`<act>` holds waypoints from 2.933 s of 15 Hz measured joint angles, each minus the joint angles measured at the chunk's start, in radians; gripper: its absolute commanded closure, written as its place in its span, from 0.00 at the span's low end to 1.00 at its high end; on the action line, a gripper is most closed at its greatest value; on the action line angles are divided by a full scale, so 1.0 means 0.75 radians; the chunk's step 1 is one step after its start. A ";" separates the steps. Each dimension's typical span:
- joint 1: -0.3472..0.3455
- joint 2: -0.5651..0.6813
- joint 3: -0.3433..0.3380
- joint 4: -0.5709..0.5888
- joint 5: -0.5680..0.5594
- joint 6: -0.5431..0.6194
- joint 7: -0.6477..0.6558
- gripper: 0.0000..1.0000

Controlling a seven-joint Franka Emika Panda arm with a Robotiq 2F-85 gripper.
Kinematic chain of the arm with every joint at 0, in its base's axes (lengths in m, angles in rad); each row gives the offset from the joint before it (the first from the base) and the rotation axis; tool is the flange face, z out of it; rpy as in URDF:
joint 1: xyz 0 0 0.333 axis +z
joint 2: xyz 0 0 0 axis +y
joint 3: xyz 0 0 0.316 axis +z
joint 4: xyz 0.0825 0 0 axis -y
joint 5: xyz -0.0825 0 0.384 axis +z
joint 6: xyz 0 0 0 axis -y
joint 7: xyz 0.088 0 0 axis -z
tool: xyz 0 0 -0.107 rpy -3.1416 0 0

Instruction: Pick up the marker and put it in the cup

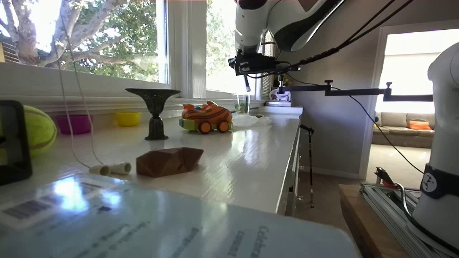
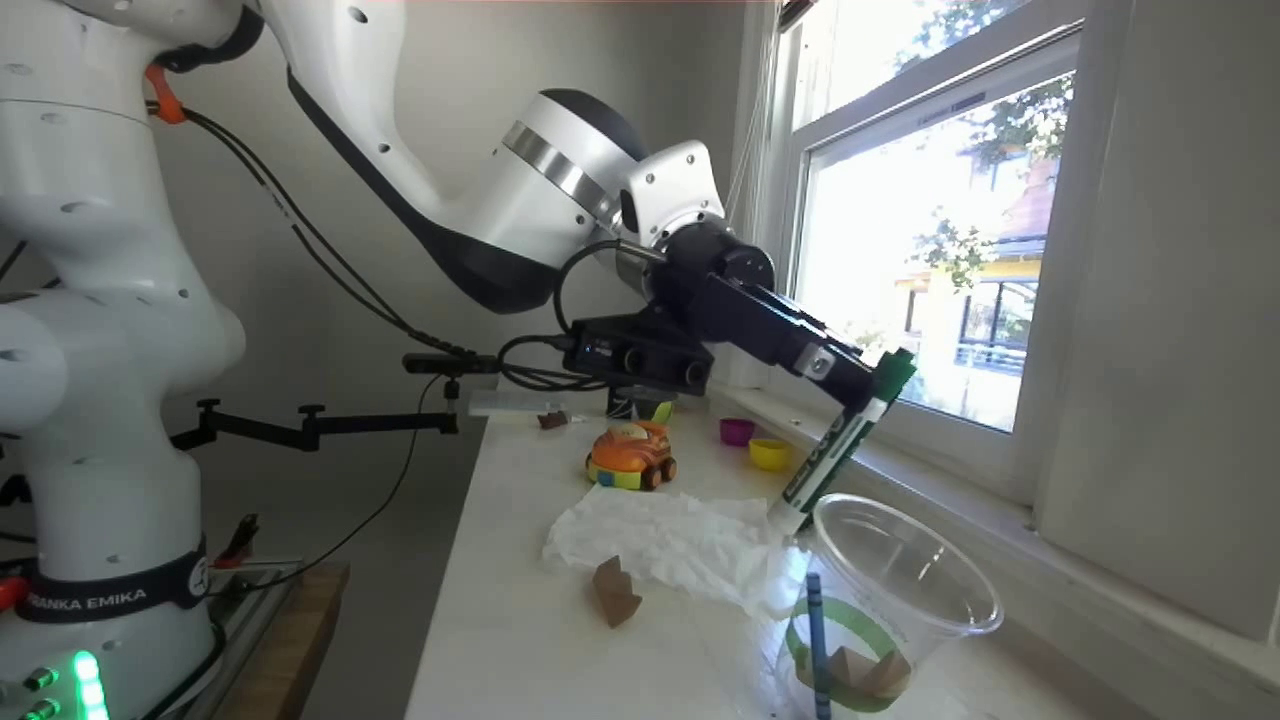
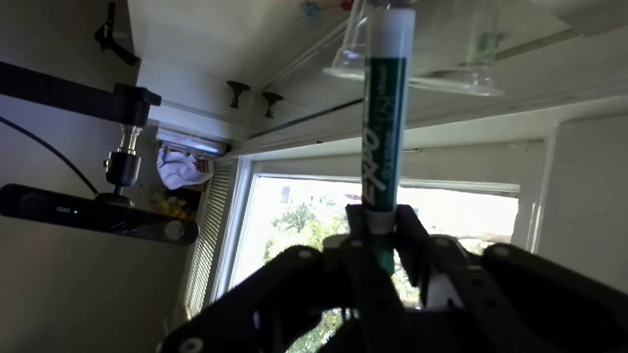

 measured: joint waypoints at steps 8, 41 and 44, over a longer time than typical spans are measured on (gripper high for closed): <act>0.044 -0.052 0.063 0.008 0.176 0.000 -0.040 0.95; -0.010 0.265 0.057 0.127 0.188 -0.023 -0.033 0.42; -0.002 0.265 0.072 0.160 0.190 -0.023 -0.037 0.19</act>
